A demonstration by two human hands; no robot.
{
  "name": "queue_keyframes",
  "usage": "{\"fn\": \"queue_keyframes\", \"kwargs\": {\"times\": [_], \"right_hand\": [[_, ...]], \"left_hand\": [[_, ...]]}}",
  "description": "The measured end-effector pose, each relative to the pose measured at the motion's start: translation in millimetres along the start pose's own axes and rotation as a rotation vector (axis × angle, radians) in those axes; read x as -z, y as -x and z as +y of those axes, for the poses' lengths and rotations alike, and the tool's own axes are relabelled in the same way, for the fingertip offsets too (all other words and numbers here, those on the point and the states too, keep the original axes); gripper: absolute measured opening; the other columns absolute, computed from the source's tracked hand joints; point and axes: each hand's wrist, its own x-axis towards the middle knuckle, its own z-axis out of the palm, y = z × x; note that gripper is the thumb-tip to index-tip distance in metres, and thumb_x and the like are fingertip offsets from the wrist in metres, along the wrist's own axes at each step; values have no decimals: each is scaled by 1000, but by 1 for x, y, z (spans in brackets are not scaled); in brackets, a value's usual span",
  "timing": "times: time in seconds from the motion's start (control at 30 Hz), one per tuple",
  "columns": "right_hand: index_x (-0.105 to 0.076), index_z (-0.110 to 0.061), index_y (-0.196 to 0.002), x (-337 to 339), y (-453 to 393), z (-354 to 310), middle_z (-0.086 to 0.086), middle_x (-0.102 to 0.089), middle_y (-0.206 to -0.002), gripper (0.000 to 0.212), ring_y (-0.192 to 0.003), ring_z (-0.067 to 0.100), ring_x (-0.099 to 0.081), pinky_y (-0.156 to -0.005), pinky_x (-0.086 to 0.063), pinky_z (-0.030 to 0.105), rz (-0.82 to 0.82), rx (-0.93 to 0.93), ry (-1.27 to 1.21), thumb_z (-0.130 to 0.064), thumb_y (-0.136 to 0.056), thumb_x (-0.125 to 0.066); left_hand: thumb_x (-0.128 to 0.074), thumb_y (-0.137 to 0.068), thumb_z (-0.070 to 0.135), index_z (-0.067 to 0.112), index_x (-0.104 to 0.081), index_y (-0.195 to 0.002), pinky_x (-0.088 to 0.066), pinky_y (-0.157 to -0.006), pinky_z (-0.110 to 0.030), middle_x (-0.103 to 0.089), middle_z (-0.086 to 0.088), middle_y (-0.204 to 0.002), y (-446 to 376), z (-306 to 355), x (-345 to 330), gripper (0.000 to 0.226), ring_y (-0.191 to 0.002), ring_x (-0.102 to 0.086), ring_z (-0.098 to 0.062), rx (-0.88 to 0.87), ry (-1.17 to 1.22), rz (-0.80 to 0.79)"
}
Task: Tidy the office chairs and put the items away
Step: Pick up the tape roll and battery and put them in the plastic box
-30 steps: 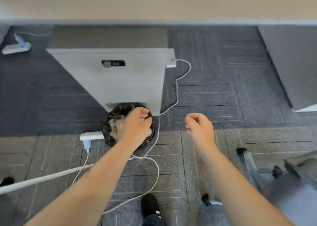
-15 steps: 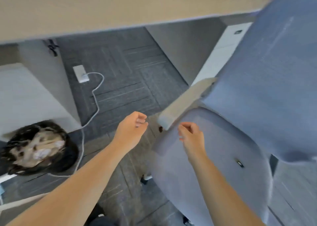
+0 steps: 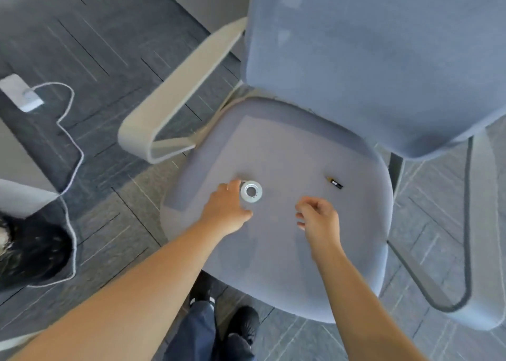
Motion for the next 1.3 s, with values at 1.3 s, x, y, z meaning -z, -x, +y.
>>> {"fn": "queue_keyframes", "kwargs": {"times": [1.3], "right_hand": [[-59, -3, -98, 22, -108, -55, 5, -59, -94, 18, -81, 15, -49, -62, -29, 18, -6, 325, 331, -17, -88, -53]], "left_hand": [[-70, -69, 18, 10, -54, -107, -44, -85, -36, -56, -17, -115, -67, 86, 9, 42, -107, -55, -30, -176, 248, 263]]}}
